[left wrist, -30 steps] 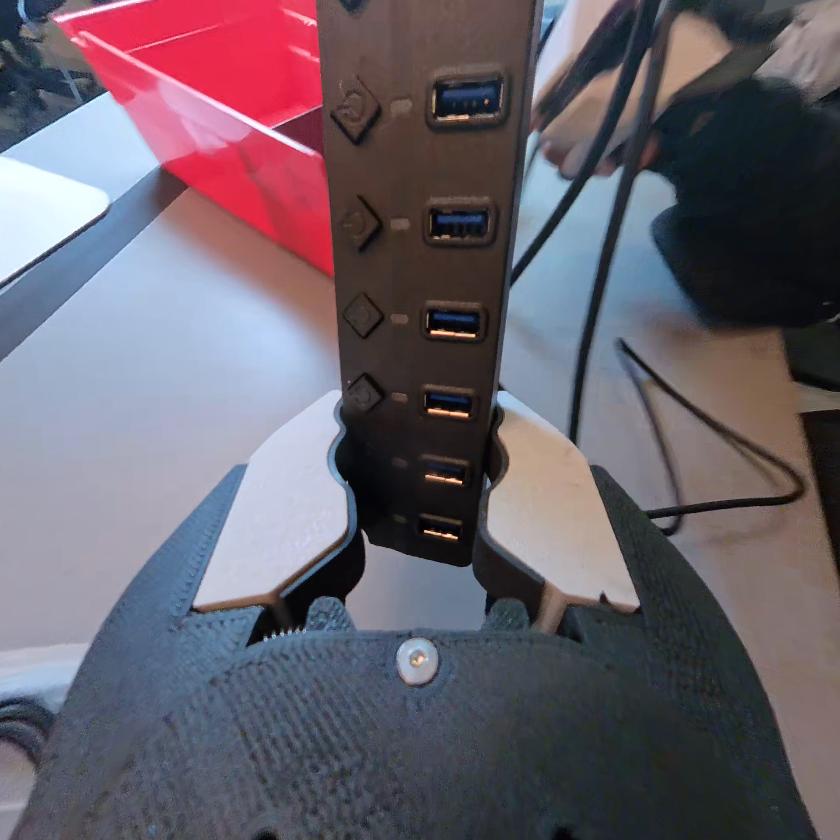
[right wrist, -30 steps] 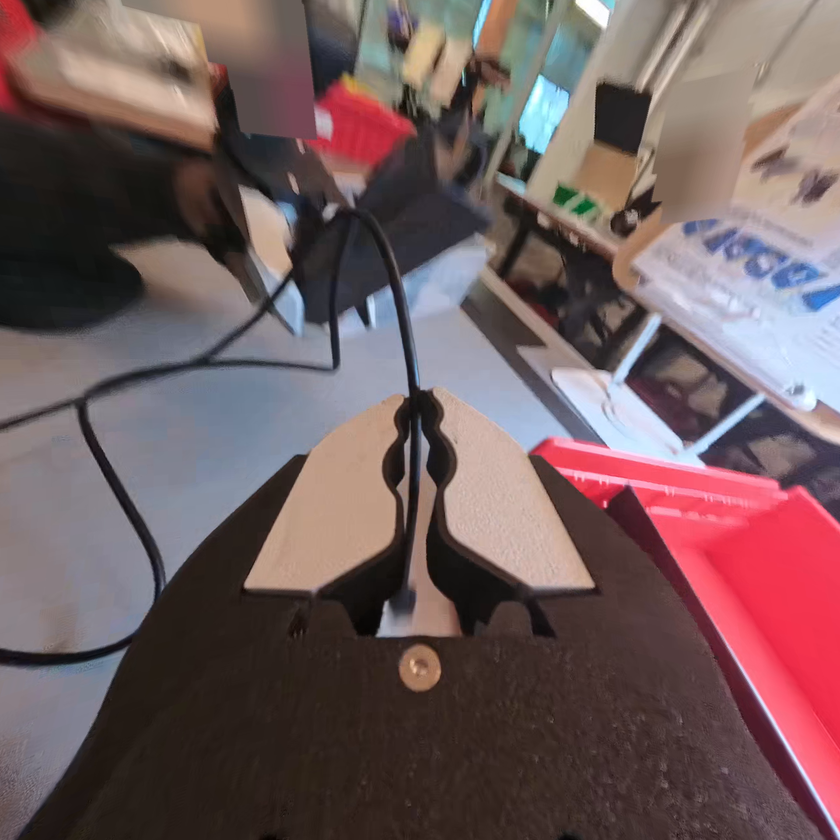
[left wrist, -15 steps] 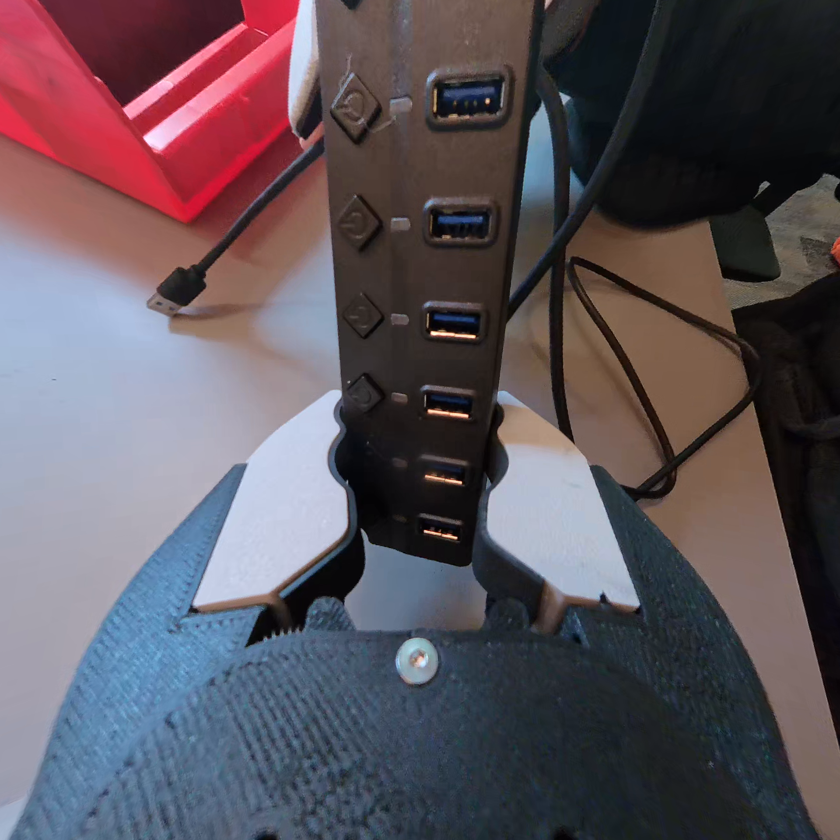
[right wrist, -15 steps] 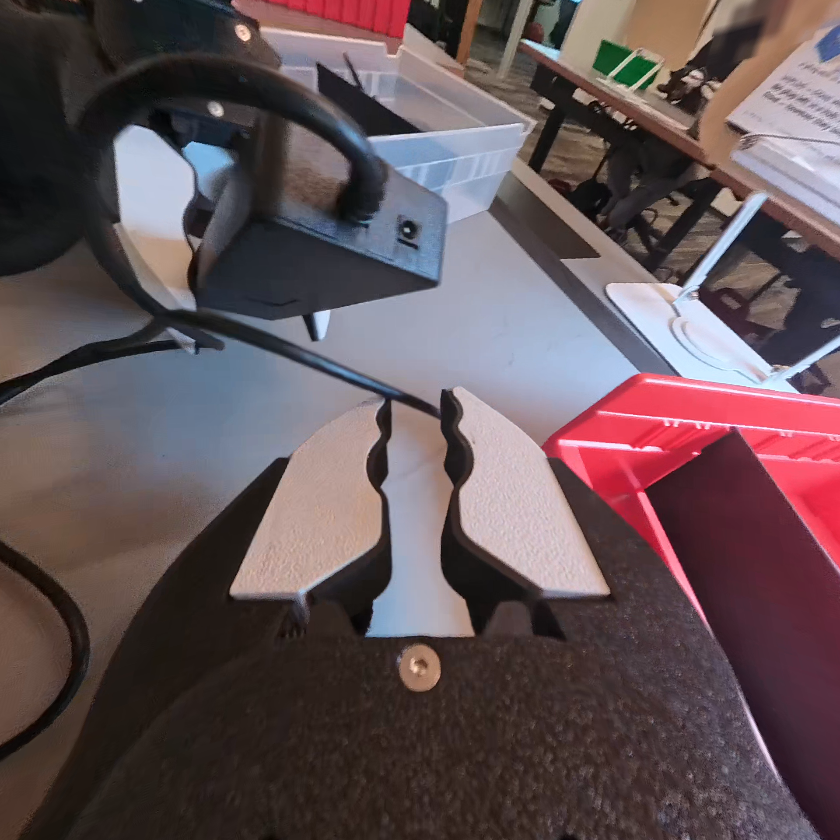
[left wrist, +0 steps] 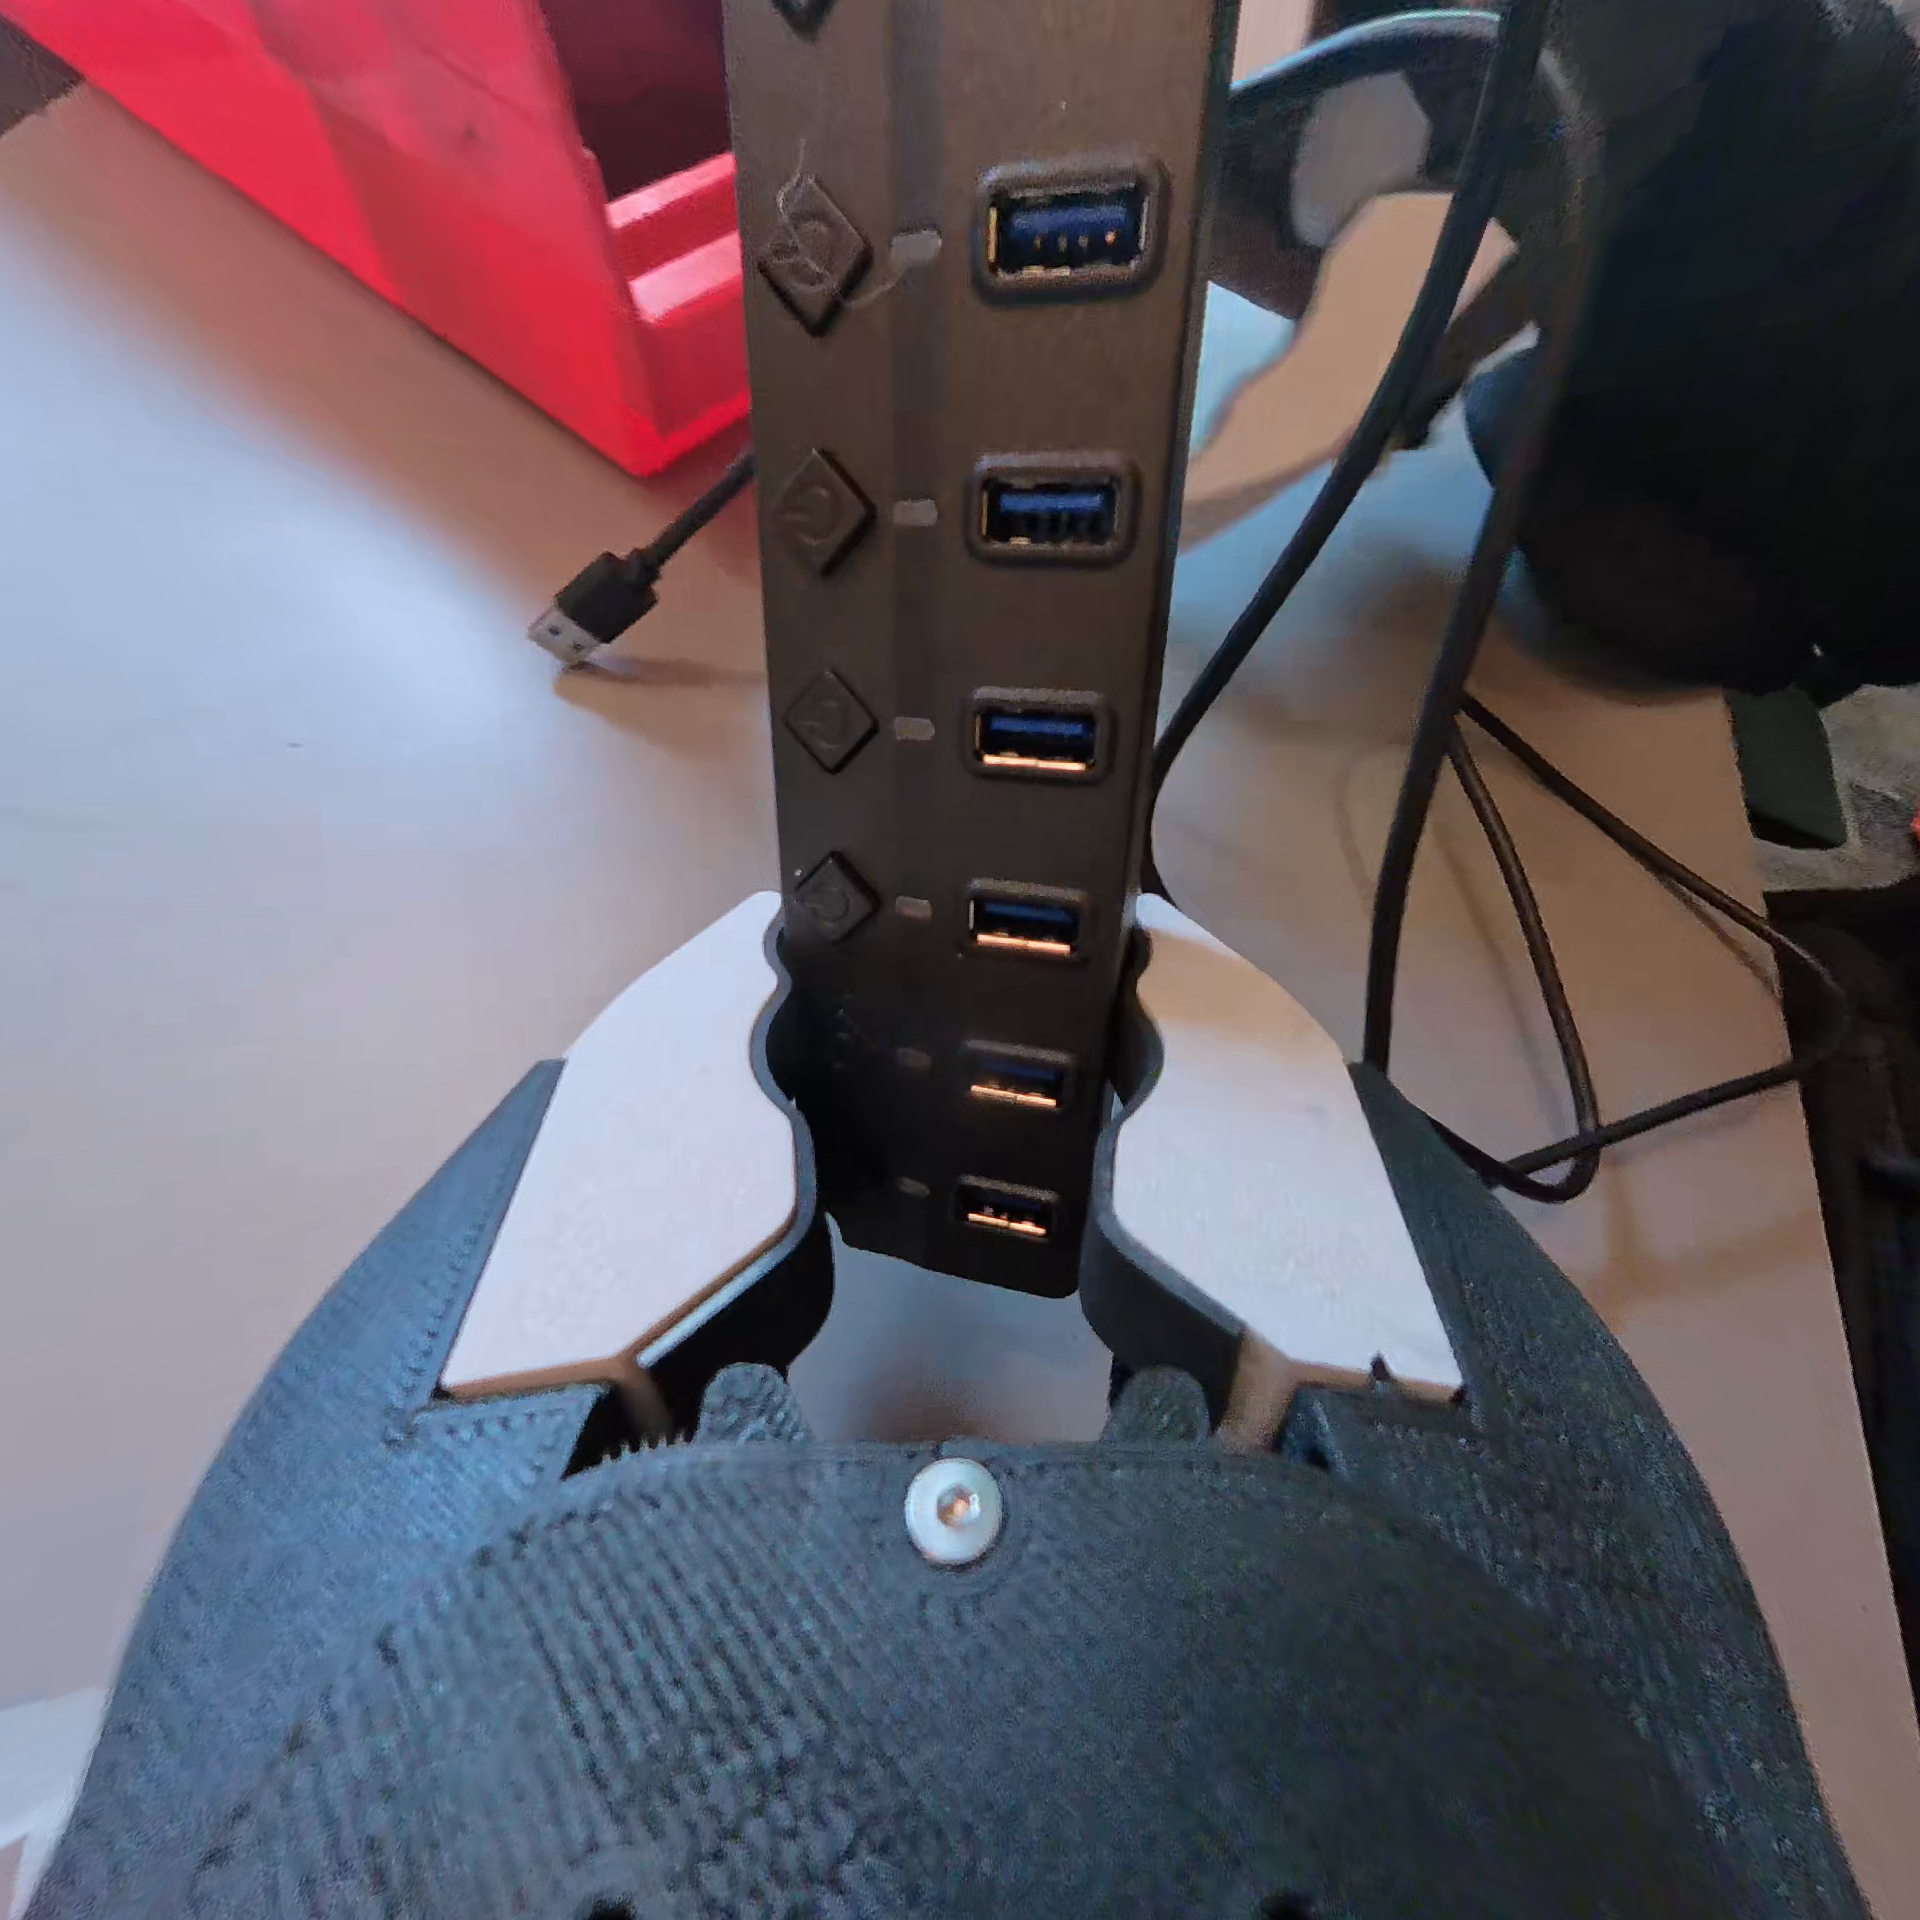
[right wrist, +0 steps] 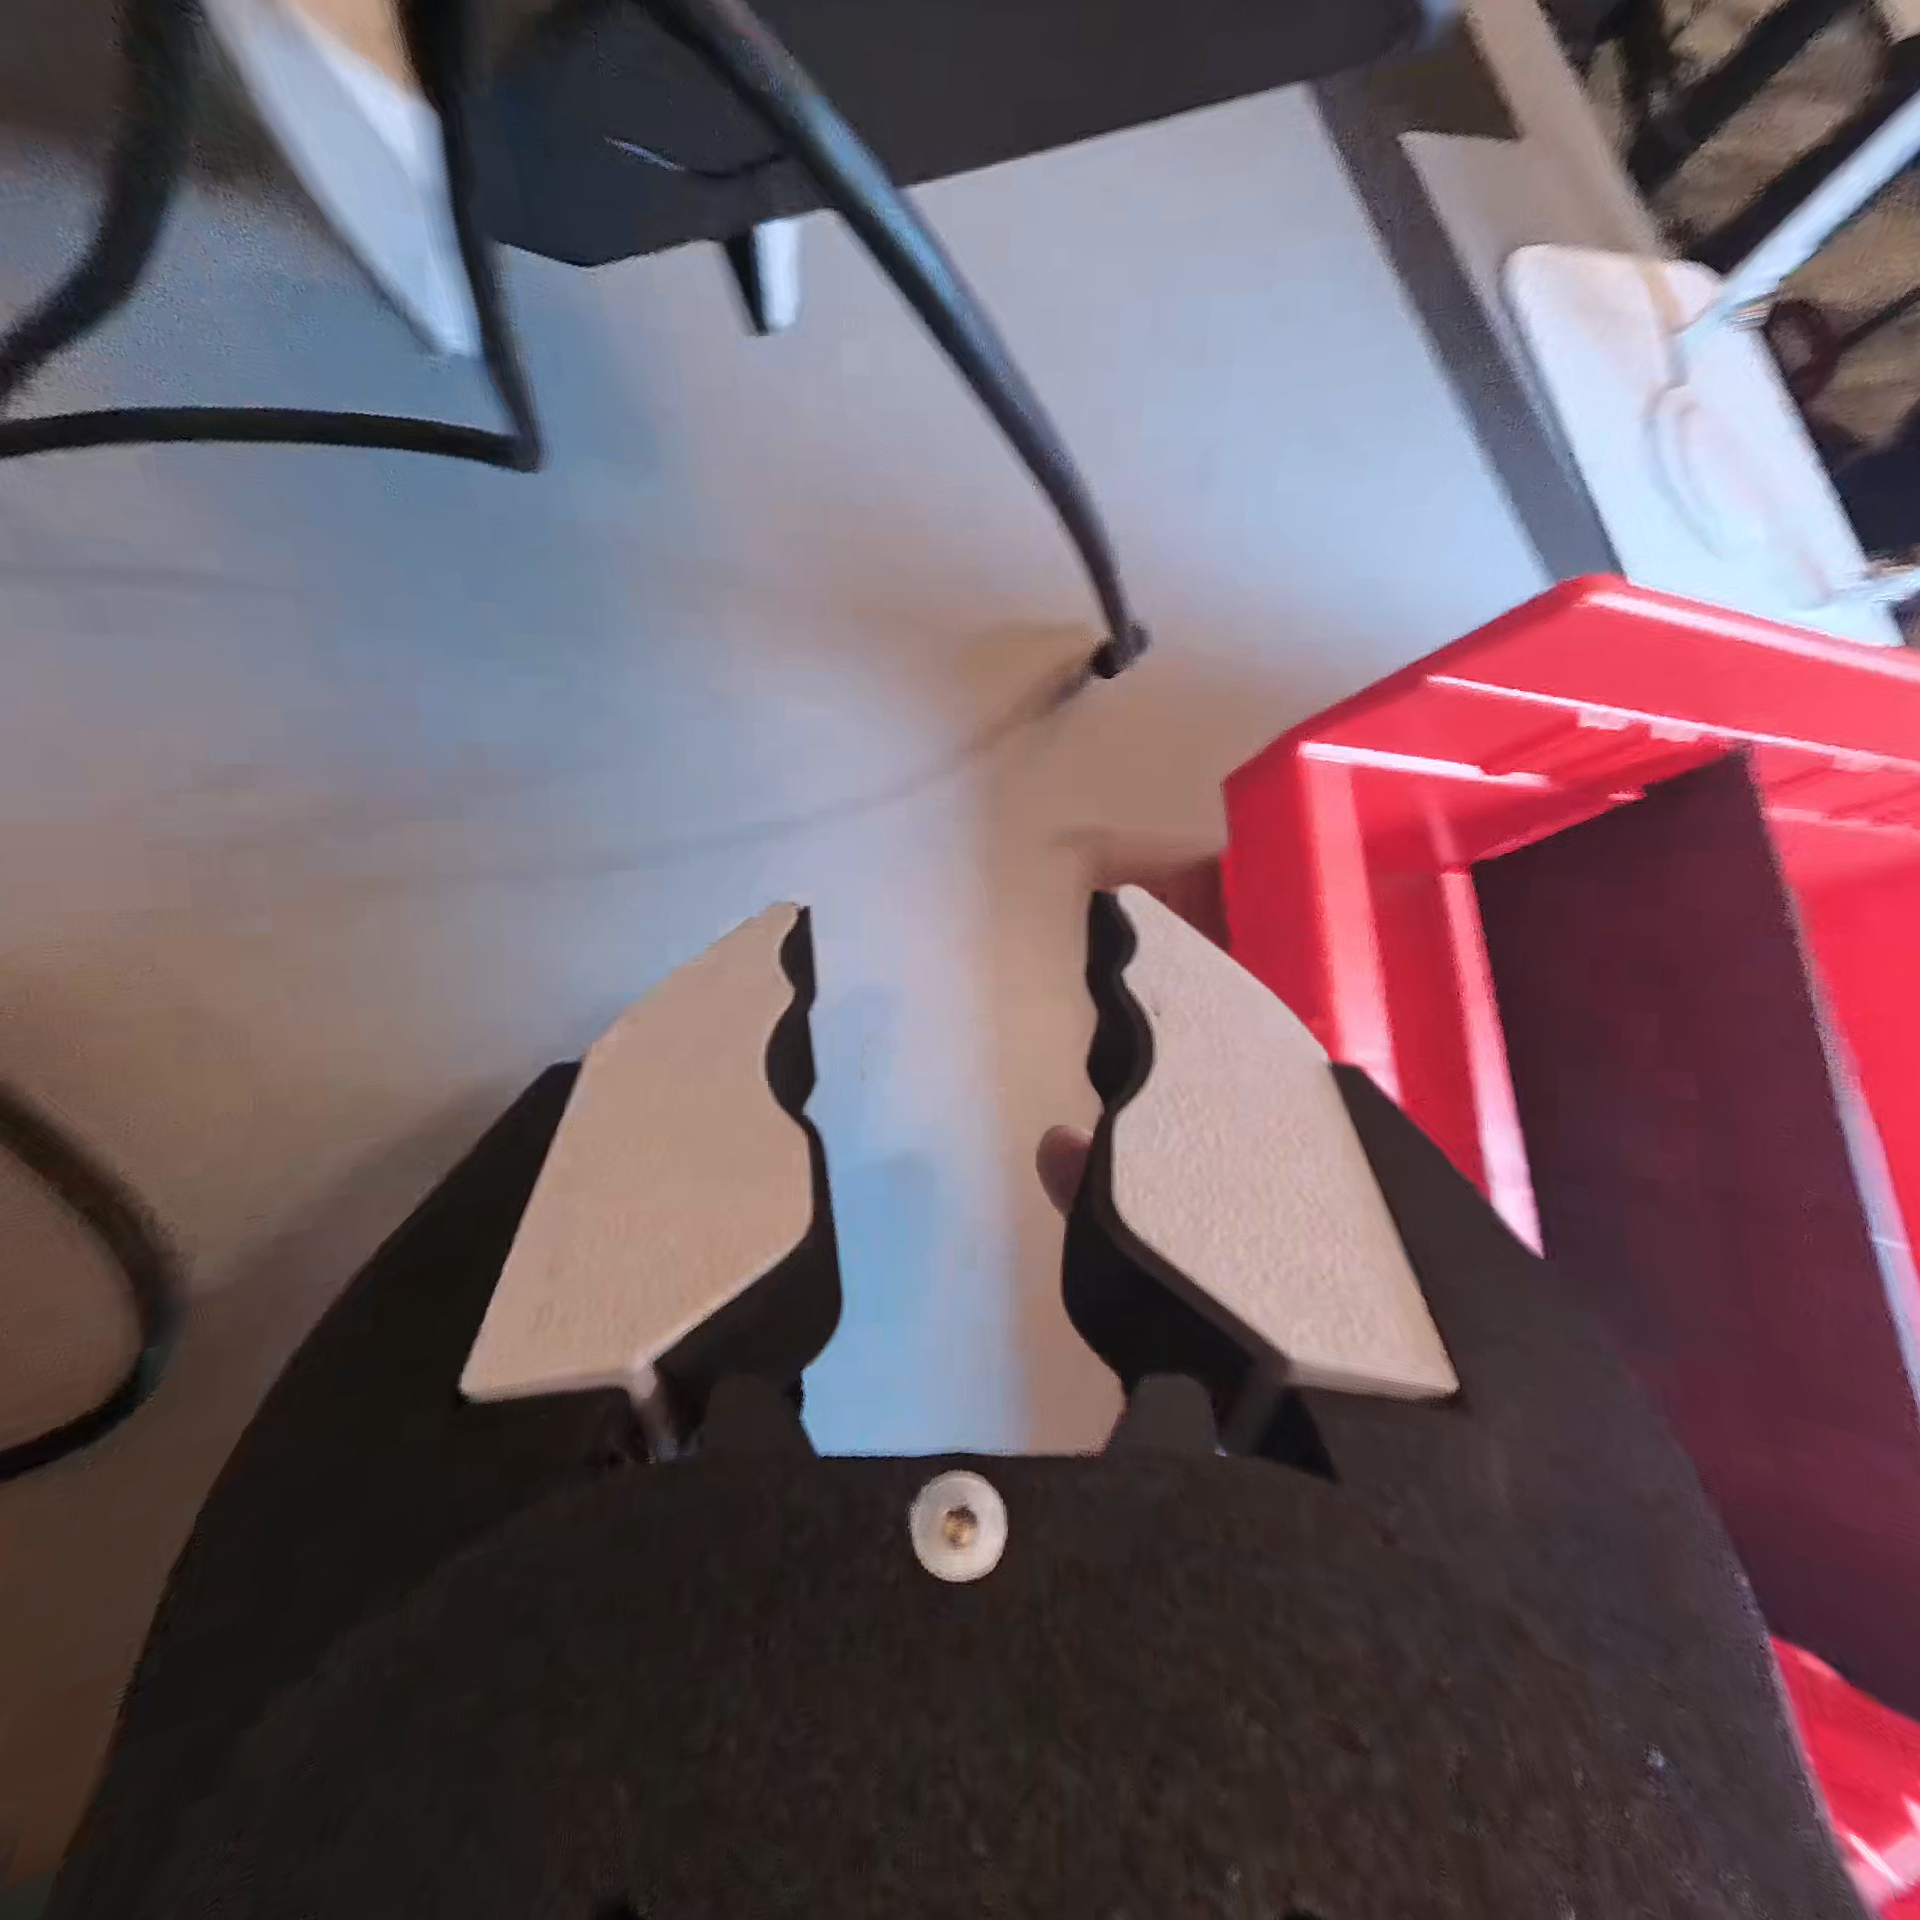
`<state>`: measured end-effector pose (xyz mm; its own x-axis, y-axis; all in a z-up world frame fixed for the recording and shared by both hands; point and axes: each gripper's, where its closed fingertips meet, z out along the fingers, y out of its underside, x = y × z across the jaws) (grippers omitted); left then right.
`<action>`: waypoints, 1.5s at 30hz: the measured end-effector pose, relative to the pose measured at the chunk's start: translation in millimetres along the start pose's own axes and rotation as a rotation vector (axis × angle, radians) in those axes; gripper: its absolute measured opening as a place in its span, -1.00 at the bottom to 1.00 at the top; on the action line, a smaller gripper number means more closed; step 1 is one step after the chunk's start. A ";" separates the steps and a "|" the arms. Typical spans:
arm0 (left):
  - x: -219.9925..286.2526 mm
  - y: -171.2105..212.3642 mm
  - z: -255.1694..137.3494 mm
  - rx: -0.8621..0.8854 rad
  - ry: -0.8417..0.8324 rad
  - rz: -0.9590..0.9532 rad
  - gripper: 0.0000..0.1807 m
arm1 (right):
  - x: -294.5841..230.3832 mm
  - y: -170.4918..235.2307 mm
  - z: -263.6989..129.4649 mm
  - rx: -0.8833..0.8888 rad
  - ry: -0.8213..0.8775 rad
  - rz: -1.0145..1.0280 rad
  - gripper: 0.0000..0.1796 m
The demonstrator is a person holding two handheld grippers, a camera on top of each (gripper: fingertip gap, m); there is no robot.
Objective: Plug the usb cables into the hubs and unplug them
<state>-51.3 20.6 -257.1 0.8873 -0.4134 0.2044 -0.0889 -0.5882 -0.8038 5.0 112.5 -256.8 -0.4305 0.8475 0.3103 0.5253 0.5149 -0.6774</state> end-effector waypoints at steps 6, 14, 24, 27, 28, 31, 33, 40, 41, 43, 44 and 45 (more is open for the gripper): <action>-23.3 -7.3 -5.7 0.052 -0.128 -0.107 -0.36 | -46.6 -49.7 -15.3 0.166 -0.271 0.184 -0.21; -28.5 -22.2 -10.3 0.128 -0.234 -0.168 -0.36 | -65.5 -91.4 32.0 0.277 -0.327 0.588 -0.50; -19.3 -26.4 -21.5 0.165 -0.102 -0.065 -0.36 | -8.2 -69.4 -6.9 0.259 -0.125 0.318 -0.94; 0.0 -26.3 -15.8 0.150 -0.013 -0.001 -0.36 | 13.1 -58.4 -18.9 0.257 -0.044 0.254 -0.94; 3.4 -25.8 -12.9 0.143 0.000 -0.005 -0.36 | 17.6 -58.1 -20.7 0.271 -0.030 0.275 -0.94; 9.4 -23.1 -7.4 0.128 0.040 -0.025 -0.36 | 14.6 -53.1 -18.0 0.238 -0.026 0.254 -0.93; 3.2 -20.9 -7.7 0.120 0.016 -0.054 -0.36 | 4.8 -48.5 -14.2 0.191 -0.040 0.205 -0.91; -37.9 -10.9 -18.5 0.145 -0.106 -0.267 -0.36 | -45.2 -30.3 -24.8 -0.066 -0.231 0.138 -0.53; -40.5 -10.4 -19.9 0.149 -0.110 -0.279 -0.36 | -49.9 -29.7 -30.1 -0.086 -0.239 0.110 -0.50; -44.6 -8.3 -21.5 0.145 -0.128 -0.280 -0.36 | -64.4 -36.9 -44.8 -0.058 -0.313 0.063 -0.43; -44.2 -8.2 -21.3 0.144 -0.125 -0.276 -0.36 | -68.2 -43.3 -53.2 -0.015 -0.338 0.041 -0.39; -44.0 -8.2 -21.0 0.142 -0.126 -0.274 -0.36 | -65.7 -49.5 -61.0 0.031 -0.331 0.027 -0.43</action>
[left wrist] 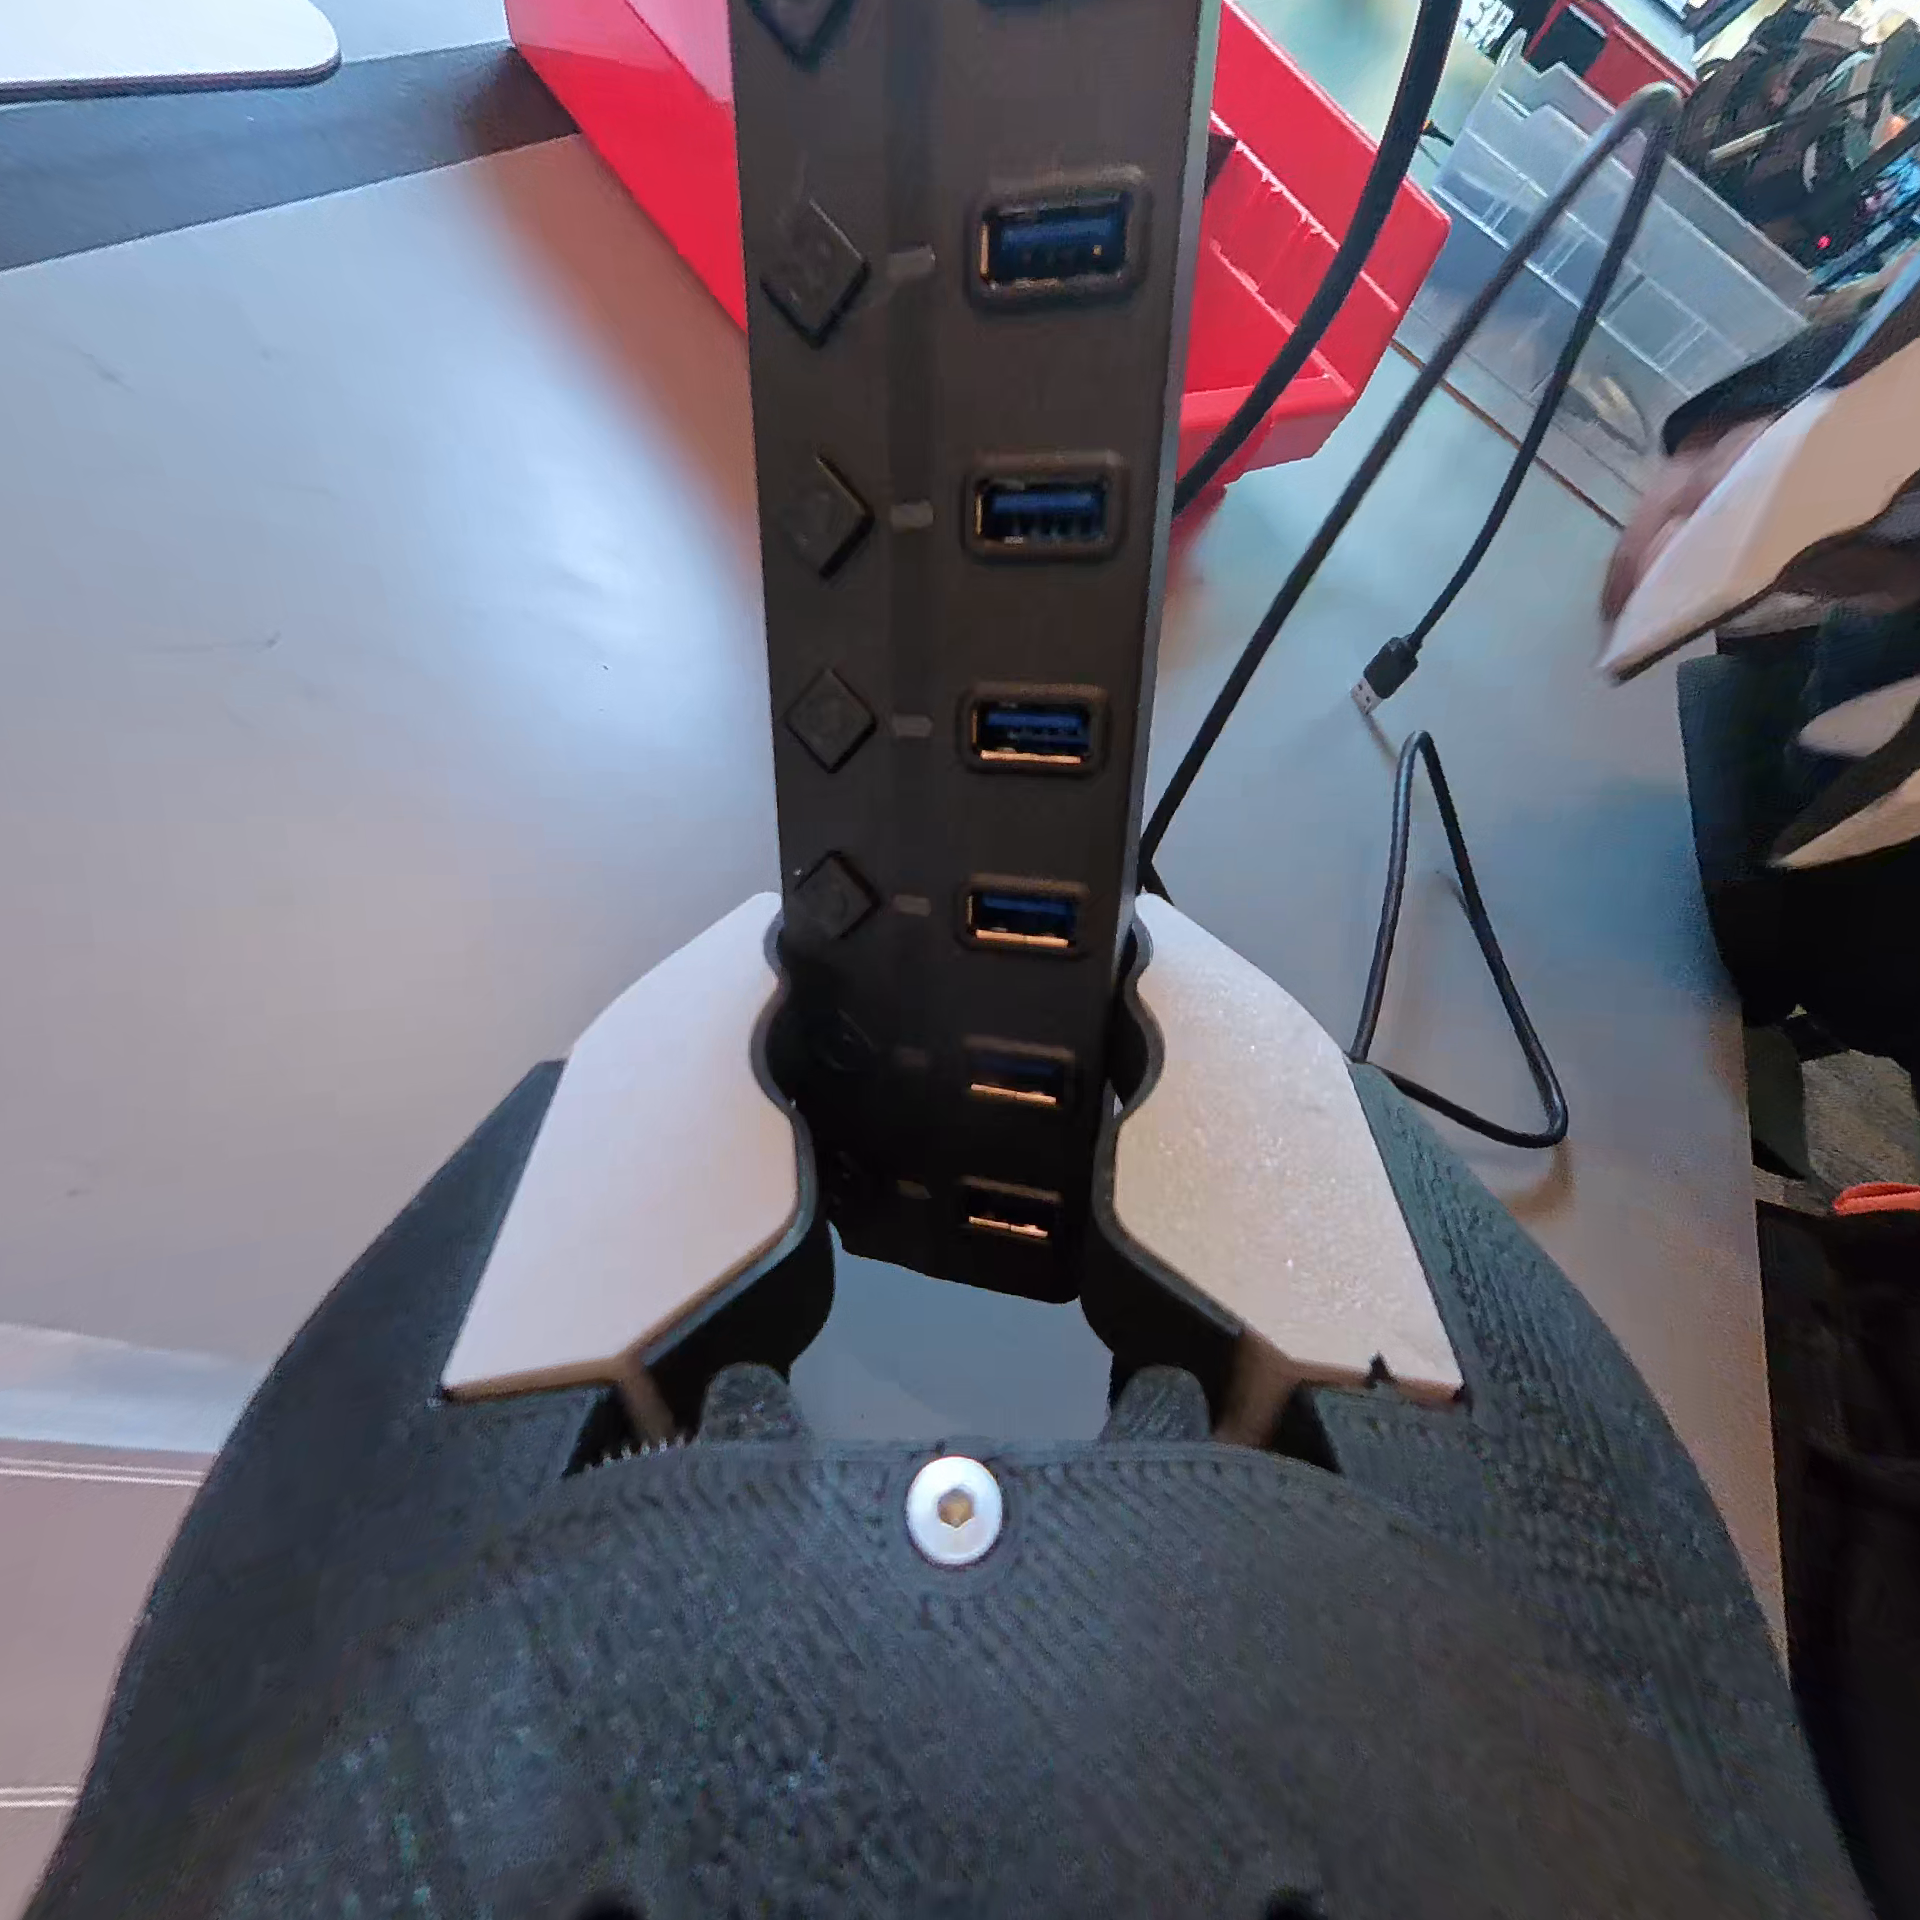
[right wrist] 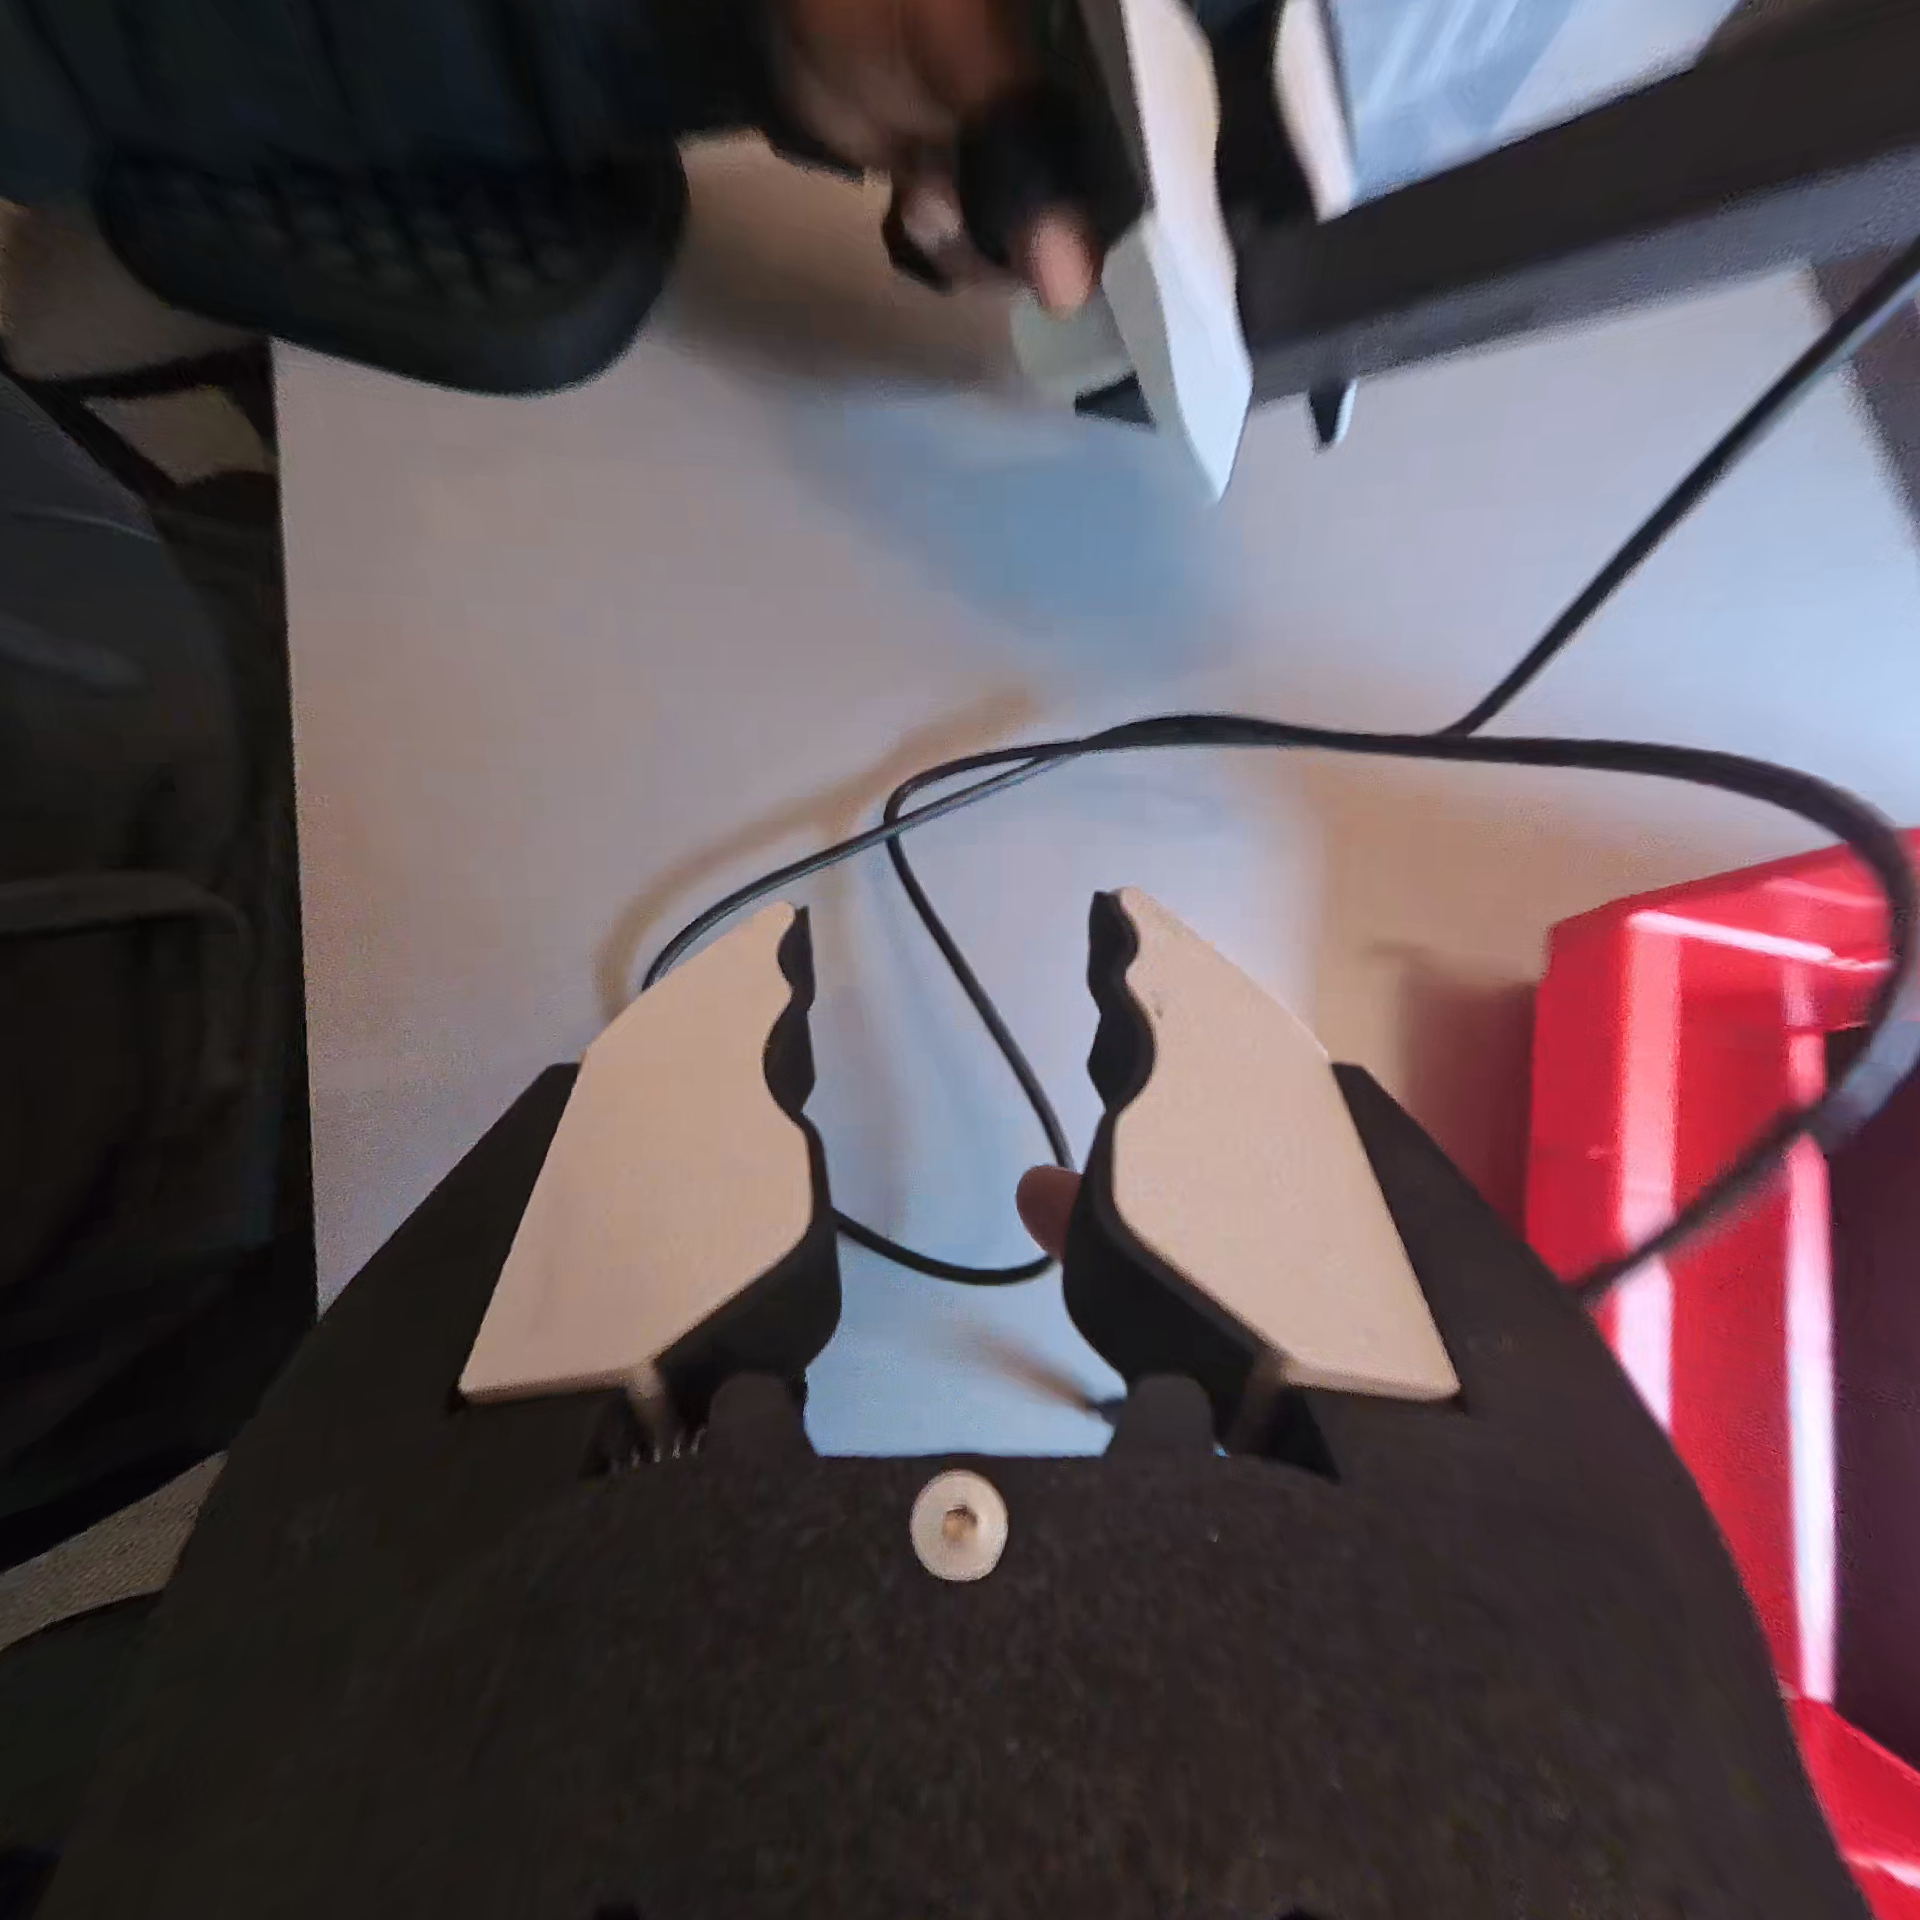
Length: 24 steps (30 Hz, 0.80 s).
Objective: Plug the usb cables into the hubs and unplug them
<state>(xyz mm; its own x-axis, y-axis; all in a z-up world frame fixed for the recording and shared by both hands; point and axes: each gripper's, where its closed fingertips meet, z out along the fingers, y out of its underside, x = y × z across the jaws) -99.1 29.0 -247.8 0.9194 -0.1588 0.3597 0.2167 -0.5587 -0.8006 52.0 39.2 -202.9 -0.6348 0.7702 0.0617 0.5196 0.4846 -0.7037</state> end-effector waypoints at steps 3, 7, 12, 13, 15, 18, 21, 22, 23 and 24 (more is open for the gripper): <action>3.7 -0.5 0.6 -0.001 0.008 0.025 -0.36 | 32.4 -3.1 -30.8 0.061 0.176 0.018 -0.45; 8.6 -0.7 1.9 -0.002 0.020 0.053 -0.36 | 81.4 31.4 -58.8 -0.031 0.411 0.109 -0.49; 17.3 -1.3 3.7 -0.004 0.035 0.090 -0.36 | 87.2 63.1 -21.4 -0.112 0.300 0.188 -0.88; 18.6 -1.2 4.0 -0.005 0.035 0.096 -0.36 | 87.8 59.4 -16.8 -0.085 0.289 0.196 -0.91; 23.1 -0.7 4.7 -0.009 0.047 0.114 -0.36 | 88.9 42.7 -14.9 0.007 0.286 0.184 -0.95; 36.3 -1.3 6.7 -0.004 0.091 0.158 -0.36 | 92.1 13.2 -14.3 0.169 0.317 0.158 -0.95; 56.0 0.9 9.0 -0.013 0.147 0.235 -0.36 | 89.4 -8.5 -6.1 0.290 0.331 0.113 -0.93; 62.4 2.7 10.2 -0.021 0.158 0.268 -0.36 | 85.7 -14.6 -2.6 0.323 0.318 0.099 -0.93; 67.7 4.2 11.3 -0.028 0.165 0.296 -0.36 | 82.8 -20.6 -0.3 0.358 0.309 0.088 -0.93; 71.3 5.6 12.6 -0.036 0.164 0.315 -0.36 | 78.0 -26.8 1.5 0.401 0.282 0.081 -0.92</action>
<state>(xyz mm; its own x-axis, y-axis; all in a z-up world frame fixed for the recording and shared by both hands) -28.2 24.9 -232.6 0.8737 -0.4549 0.1723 -0.0836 -0.4895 -0.8680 -12.3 85.6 -180.3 -0.3926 0.9081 0.1455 0.2646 0.2630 -0.9278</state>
